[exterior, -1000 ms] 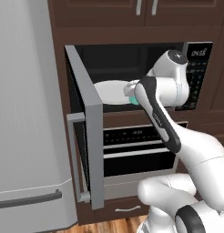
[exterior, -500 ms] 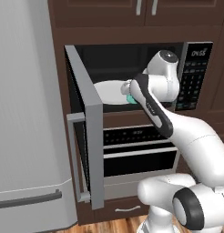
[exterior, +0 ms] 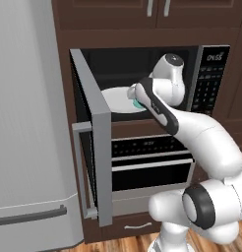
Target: Pick the mug from the counter and place it inside the microwave. Then close the microwave.
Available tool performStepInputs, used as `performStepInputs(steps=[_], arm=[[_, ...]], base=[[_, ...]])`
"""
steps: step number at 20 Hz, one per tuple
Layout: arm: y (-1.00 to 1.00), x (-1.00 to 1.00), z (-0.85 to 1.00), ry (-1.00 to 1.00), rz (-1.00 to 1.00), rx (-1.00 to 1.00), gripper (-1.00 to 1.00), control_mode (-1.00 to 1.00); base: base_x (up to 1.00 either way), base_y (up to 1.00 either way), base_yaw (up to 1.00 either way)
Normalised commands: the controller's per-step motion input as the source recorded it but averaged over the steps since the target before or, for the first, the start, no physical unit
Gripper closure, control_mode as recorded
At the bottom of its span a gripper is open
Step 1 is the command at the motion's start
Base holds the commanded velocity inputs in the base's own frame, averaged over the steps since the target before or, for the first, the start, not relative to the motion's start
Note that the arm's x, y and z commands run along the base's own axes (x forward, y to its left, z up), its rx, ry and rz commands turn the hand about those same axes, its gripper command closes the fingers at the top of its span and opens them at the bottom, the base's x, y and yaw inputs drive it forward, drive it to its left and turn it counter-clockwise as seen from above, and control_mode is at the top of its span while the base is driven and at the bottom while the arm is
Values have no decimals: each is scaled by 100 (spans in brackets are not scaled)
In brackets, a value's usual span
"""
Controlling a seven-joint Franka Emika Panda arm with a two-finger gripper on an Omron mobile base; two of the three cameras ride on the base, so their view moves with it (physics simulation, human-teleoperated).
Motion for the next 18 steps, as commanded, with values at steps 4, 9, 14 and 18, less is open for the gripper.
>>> performStepInputs(steps=[4,9,14,18], arm=[[0,35,-10,5,0,0,100,-100],[0,33,-9,2,0,0,100,-100],[0,34,-4,0,0,0,100,-100],[0,31,-15,0,0,0,100,-100]], base=[[0,0,0],[0,0,0],[0,0,0],[0,0,0]])
